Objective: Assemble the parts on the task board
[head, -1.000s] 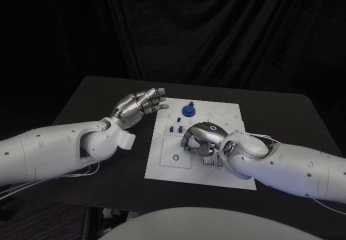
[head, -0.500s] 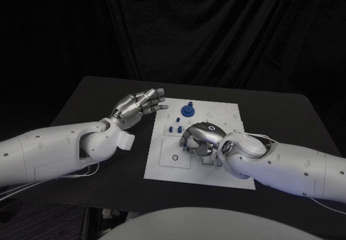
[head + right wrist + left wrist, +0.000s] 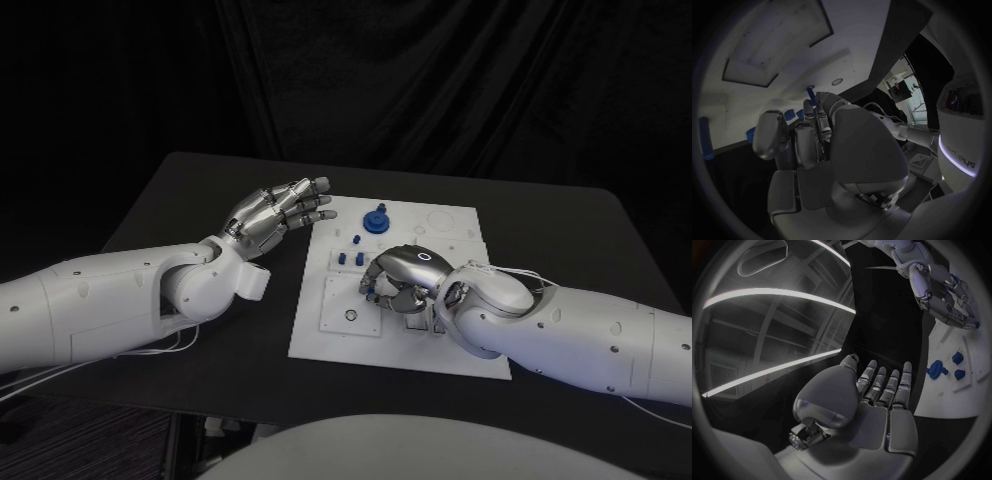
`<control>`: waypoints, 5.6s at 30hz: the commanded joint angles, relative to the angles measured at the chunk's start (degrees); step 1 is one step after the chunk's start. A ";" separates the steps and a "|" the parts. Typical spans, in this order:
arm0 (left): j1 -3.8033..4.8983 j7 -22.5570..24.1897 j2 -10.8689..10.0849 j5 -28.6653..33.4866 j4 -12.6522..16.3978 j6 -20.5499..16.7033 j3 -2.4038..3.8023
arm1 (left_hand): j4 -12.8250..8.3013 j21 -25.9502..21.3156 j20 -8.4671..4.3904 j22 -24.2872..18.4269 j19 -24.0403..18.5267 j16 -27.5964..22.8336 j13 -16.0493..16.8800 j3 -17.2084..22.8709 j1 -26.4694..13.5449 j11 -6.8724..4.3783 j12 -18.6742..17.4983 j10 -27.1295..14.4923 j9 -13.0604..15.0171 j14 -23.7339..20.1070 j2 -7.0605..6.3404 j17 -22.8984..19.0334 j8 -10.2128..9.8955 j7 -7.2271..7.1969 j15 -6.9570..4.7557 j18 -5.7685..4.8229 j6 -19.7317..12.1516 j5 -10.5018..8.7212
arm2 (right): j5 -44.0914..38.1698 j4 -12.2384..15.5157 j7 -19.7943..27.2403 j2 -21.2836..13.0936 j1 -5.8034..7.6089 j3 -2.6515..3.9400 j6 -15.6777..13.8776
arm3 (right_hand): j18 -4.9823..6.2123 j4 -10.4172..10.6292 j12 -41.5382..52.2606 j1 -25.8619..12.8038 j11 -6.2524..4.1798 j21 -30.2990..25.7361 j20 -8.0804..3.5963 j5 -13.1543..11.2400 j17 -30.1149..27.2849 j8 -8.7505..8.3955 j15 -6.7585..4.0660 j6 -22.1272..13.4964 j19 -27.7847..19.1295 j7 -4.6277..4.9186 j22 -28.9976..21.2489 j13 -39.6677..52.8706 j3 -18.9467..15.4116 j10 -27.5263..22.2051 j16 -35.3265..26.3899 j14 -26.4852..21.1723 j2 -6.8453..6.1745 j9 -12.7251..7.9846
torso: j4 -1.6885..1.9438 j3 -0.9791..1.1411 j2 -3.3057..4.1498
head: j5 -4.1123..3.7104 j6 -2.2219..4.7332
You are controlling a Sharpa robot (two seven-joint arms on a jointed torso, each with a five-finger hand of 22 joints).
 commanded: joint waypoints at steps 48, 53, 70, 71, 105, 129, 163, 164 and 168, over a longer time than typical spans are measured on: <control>-0.42 2.99 0.01 -0.02 -0.06 1.08 0.05 | -0.07 0.23 0.05 -0.12 0.50 0.52 0.08 0.62 0.01 0.49 0.20 -0.11 0.05 0.22 0.69 0.11 0.18 1.79 0.32 -0.78 0.08 0.19 | -2.91 0.04 -2.37 -0.16 -0.76 -0.21 1.54 | 0.70 -1.56 -0.10 1.84 -2.05 -0.81 -0.01 -0.44 -0.52 -0.62 -0.03 -0.55 -0.70 0.17 8.87 0.19 0.46 2.90 -0.67 0.54 0.08 -0.01 | -0.02 0.03 0.01 | 0.32 0.00; -0.47 2.83 0.00 -0.02 -0.07 1.03 0.05 | -0.07 0.23 0.05 -0.12 0.50 0.52 0.08 0.62 0.01 0.49 0.20 -0.11 0.05 0.22 0.69 0.11 0.18 1.79 0.32 -0.78 0.08 0.19 | -2.91 0.20 -2.41 -0.27 -0.80 -0.21 1.52 | 0.70 -1.58 -0.06 1.83 -2.06 -0.83 0.00 -0.47 -0.49 -0.60 -0.02 -0.49 -0.71 0.17 8.86 0.21 0.45 2.97 -0.65 0.54 0.07 0.01 | -0.05 0.09 0.04 | 0.32 0.00; -0.66 2.44 -0.07 -0.02 -0.11 0.94 0.05 | 0.23 0.22 0.03 -0.14 0.52 0.61 0.07 1.04 -0.19 0.71 0.21 -0.19 0.03 0.18 0.80 0.11 0.16 1.96 0.33 -0.82 -0.07 0.13 | -2.91 0.95 -2.62 -1.15 -0.71 -0.18 -0.13 | 0.70 -1.03 0.05 0.92 -2.21 -0.76 0.03 -0.80 -0.32 -0.40 -0.07 0.26 -0.73 0.07 8.86 0.39 0.12 3.31 -0.56 0.62 0.45 0.18 | 0.04 0.02 0.06 | 0.16 0.00; -0.67 2.41 -0.06 -0.02 -0.12 0.91 0.05 | 0.30 0.22 0.04 -0.15 0.53 0.64 0.07 1.13 -0.23 0.72 0.21 -0.20 0.03 0.18 0.82 0.11 0.16 1.97 0.34 -0.83 -0.08 0.12 | -2.91 1.08 -2.68 -1.27 -0.57 -0.18 -0.17 | 0.69 -0.81 0.04 0.64 -2.28 -0.65 0.02 -0.83 -0.20 -0.34 -0.11 0.47 -0.67 0.00 8.88 0.42 0.04 3.36 -0.48 0.68 0.61 0.24 | 0.04 0.02 0.06 | 0.18 0.00; -0.73 1.61 0.23 -0.02 -0.13 1.07 0.05 | 1.64 0.22 0.02 -0.20 0.66 1.05 0.12 2.55 -0.83 1.01 0.64 -0.07 0.05 0.23 0.84 0.15 0.22 2.08 0.38 -0.87 -0.12 0.02 | -2.91 1.19 -3.18 -0.48 2.15 -0.17 5.05 | 0.62 1.59 -0.50 -2.37 -2.62 -0.50 -0.31 5.00 -0.78 -0.81 -0.45 1.12 -0.55 -0.63 8.92 0.91 1.57 2.79 -0.83 0.56 2.97 0.36 | 0.04 0.01 0.08 | 0.44 0.00; -0.83 0.93 0.52 -0.02 -0.32 1.49 0.05 | 1.91 0.23 0.05 -0.21 0.69 1.45 0.13 2.91 -0.89 1.02 0.78 -0.02 0.07 0.41 0.79 0.20 0.25 2.10 0.51 -0.92 -0.05 -0.01 | -5.86 0.97 -6.29 0.23 2.13 -0.18 10.36 | 1.14 -1.15 -0.56 -0.76 -2.02 -3.10 0.13 -0.88 -2.70 -2.01 0.08 0.38 -2.05 0.13 8.23 1.40 1.08 1.84 -2.02 -0.48 0.85 -0.46 | 0.03 0.00 0.01 | 0.79 0.00; -1.75 0.50 0.63 -0.02 -0.68 1.97 0.05 | 2.16 0.23 0.06 -0.23 0.71 1.59 0.14 3.28 -0.93 1.05 0.93 0.05 0.14 0.48 0.78 0.21 0.35 2.07 0.65 -1.04 0.27 -0.02 | -5.94 1.29 -5.21 -0.04 2.13 -0.18 8.11 | 1.46 -1.66 -0.61 -0.36 -2.53 -4.50 0.08 -1.83 -3.54 -2.84 -0.20 -0.82 -2.87 -0.06 7.87 1.49 0.67 3.40 -2.55 -1.07 0.98 -0.76 | 0.10 0.00 0.09 | 0.94 0.00; -1.76 0.49 0.64 -0.02 -0.68 1.97 0.05 | 2.16 0.23 0.06 -0.23 0.71 1.59 0.14 3.28 -0.93 1.05 0.93 0.05 0.14 0.48 0.78 0.21 0.35 2.07 0.65 -1.04 0.27 -0.02 | -5.94 1.30 -5.21 -0.04 2.13 -0.18 8.10 | 1.46 -1.64 -0.61 -0.38 -2.55 -4.49 0.07 -1.84 -3.56 -2.85 -0.21 -0.83 -2.86 -0.09 7.87 1.48 0.67 3.43 -2.57 -1.08 1.00 -0.76 | 0.10 -0.01 0.08 | 0.95 0.00; -1.81 0.41 0.65 -0.02 -0.70 2.00 0.05 | 2.16 0.23 0.06 -0.23 0.71 1.59 0.14 3.28 -0.93 1.05 0.93 0.05 0.14 0.48 0.78 0.21 0.35 2.07 0.65 -1.04 0.27 -0.02 | -5.94 1.36 -5.20 -0.08 2.13 -0.18 7.88 | 1.46 -1.50 -0.73 -0.52 -2.60 -4.48 -0.01 -1.86 -3.55 -2.67 -0.29 -0.55 -2.85 -0.06 7.88 1.44 0.66 3.62 -2.56 -1.07 1.16 -0.66 | 0.09 0.00 0.06 | 1.08 0.00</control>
